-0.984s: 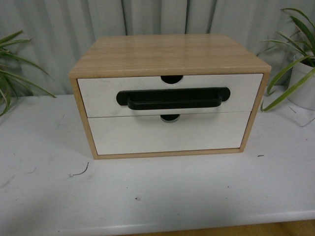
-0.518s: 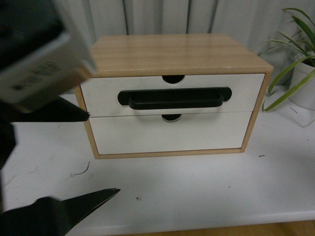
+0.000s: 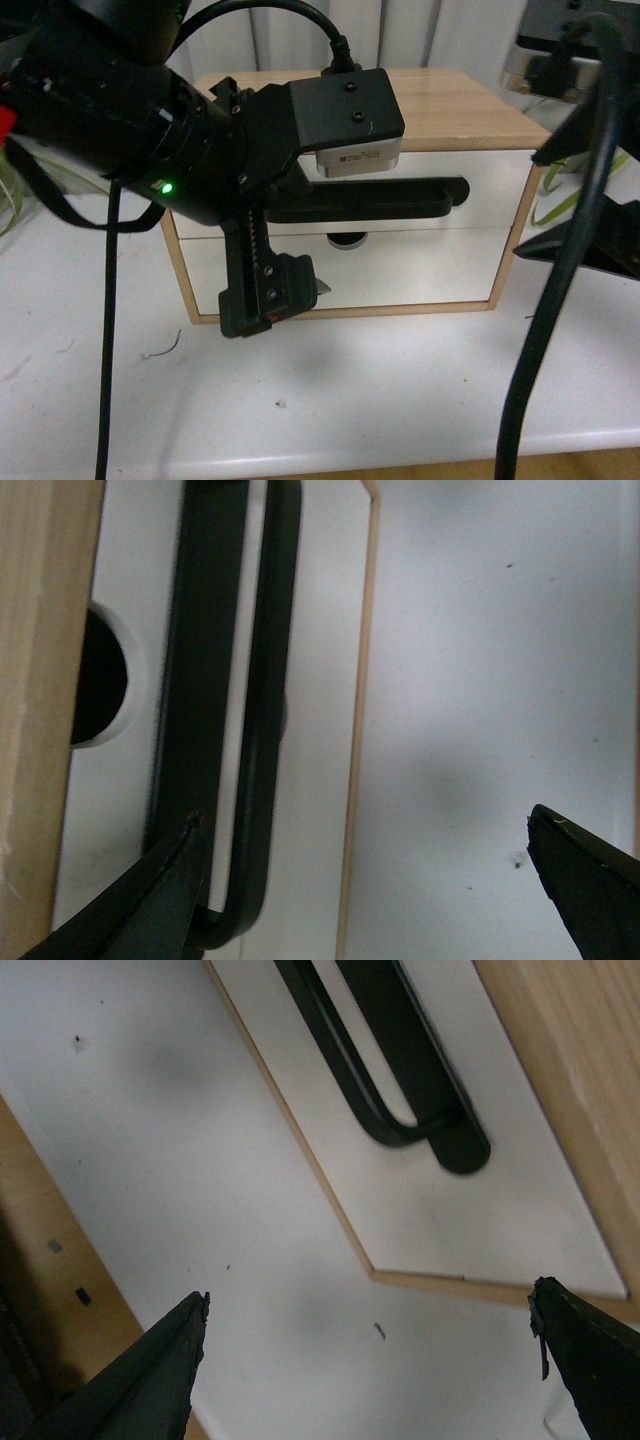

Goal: Pull drawer

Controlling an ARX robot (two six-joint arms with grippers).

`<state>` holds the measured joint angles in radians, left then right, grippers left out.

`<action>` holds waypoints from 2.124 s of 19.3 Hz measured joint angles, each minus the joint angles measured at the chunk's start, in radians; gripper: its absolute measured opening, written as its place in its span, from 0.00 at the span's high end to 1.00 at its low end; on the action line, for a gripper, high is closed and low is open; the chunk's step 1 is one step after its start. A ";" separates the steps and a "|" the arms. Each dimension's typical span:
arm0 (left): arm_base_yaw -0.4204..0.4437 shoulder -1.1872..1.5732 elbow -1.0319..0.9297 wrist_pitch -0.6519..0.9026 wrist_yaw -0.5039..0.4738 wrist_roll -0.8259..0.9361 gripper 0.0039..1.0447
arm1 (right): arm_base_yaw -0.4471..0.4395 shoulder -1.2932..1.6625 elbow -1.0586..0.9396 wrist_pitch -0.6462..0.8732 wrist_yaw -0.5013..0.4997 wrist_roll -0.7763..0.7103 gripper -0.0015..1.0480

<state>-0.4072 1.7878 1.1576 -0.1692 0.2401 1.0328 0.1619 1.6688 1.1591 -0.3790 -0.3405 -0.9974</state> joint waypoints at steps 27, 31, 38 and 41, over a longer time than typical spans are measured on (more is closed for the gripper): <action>0.028 0.125 0.129 -0.163 -0.053 0.124 0.06 | 0.107 0.233 0.263 -0.140 -0.031 -0.047 0.06; 0.025 0.125 0.129 -0.174 -0.039 0.127 0.06 | 0.116 0.302 0.316 -0.141 -0.056 -0.037 0.06; 0.026 0.135 0.128 -0.163 -0.033 0.153 0.06 | 0.115 0.331 0.345 -0.183 -0.058 -0.039 0.07; 0.024 0.137 0.120 -0.148 -0.037 0.158 0.06 | 0.104 0.331 0.319 -0.167 -0.042 -0.053 0.07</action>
<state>-0.3828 1.9247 1.2774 -0.3176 0.2028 1.1912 0.2661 1.9999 1.4784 -0.5457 -0.3824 -1.0508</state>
